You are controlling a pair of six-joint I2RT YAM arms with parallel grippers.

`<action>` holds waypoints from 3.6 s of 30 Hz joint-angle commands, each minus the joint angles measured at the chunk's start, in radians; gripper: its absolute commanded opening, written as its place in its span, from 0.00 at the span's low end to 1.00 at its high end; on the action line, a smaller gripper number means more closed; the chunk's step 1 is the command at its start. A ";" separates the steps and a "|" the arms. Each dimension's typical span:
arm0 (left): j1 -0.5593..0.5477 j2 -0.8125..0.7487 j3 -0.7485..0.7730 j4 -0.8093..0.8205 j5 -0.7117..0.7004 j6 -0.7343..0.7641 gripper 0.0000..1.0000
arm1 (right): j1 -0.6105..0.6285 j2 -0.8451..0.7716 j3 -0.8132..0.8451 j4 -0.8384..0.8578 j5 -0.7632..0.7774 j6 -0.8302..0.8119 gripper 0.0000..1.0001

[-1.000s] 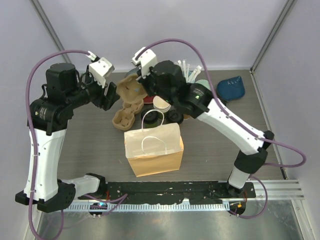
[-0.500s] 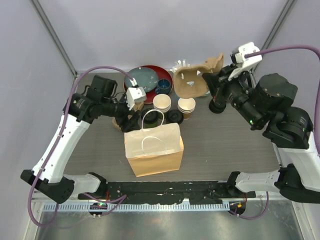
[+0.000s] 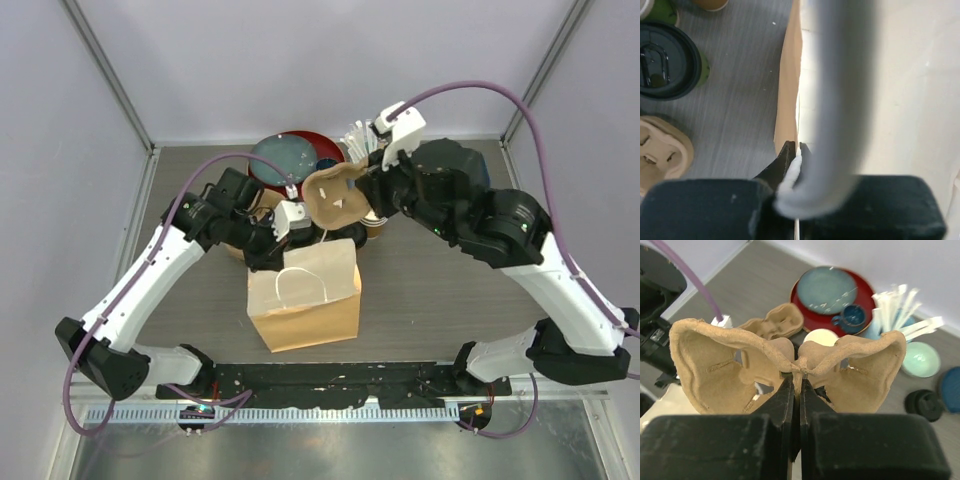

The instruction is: Pack the takeout coffee

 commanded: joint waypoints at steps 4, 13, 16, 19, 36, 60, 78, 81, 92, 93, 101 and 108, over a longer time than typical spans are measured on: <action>-0.002 -0.108 0.000 0.103 -0.067 -0.186 0.00 | 0.069 0.041 -0.030 -0.001 -0.114 0.177 0.01; -0.004 -0.137 0.010 0.089 -0.127 -0.315 0.00 | 0.271 0.010 -0.232 0.170 0.054 0.233 0.01; -0.004 -0.143 0.013 0.094 -0.107 -0.337 0.00 | 0.276 0.016 -0.292 0.220 0.005 0.204 0.01; -0.004 -0.140 0.007 0.104 -0.061 -0.357 0.00 | 0.276 0.012 -0.328 0.269 -0.018 0.151 0.01; -0.002 -0.131 -0.030 0.156 -0.098 -0.351 0.00 | 0.251 -0.071 -0.581 0.290 -0.351 -0.033 0.01; -0.001 -0.125 -0.046 0.193 -0.083 -0.321 0.00 | 0.208 0.073 -0.477 0.085 -0.288 -0.116 0.01; -0.001 -0.105 -0.059 0.176 -0.013 -0.285 0.00 | 0.271 0.260 -0.217 0.153 -0.124 -0.268 0.01; -0.001 -0.108 -0.047 0.164 0.003 -0.282 0.00 | 0.271 0.282 -0.206 0.124 -0.152 -0.245 0.01; -0.001 -0.136 -0.007 0.049 0.100 -0.280 0.00 | 0.182 0.138 -0.459 0.139 -0.173 -0.101 0.01; -0.001 -0.136 -0.013 0.049 0.112 -0.282 0.00 | 0.182 0.130 -0.478 0.136 -0.175 -0.066 0.01; 0.026 -0.116 0.010 0.026 0.209 -0.306 0.00 | 0.181 0.139 -0.432 -0.017 -0.162 0.063 0.01; 0.029 -0.122 -0.030 0.077 0.148 -0.332 0.00 | 0.181 0.114 -0.489 -0.011 -0.138 0.098 0.01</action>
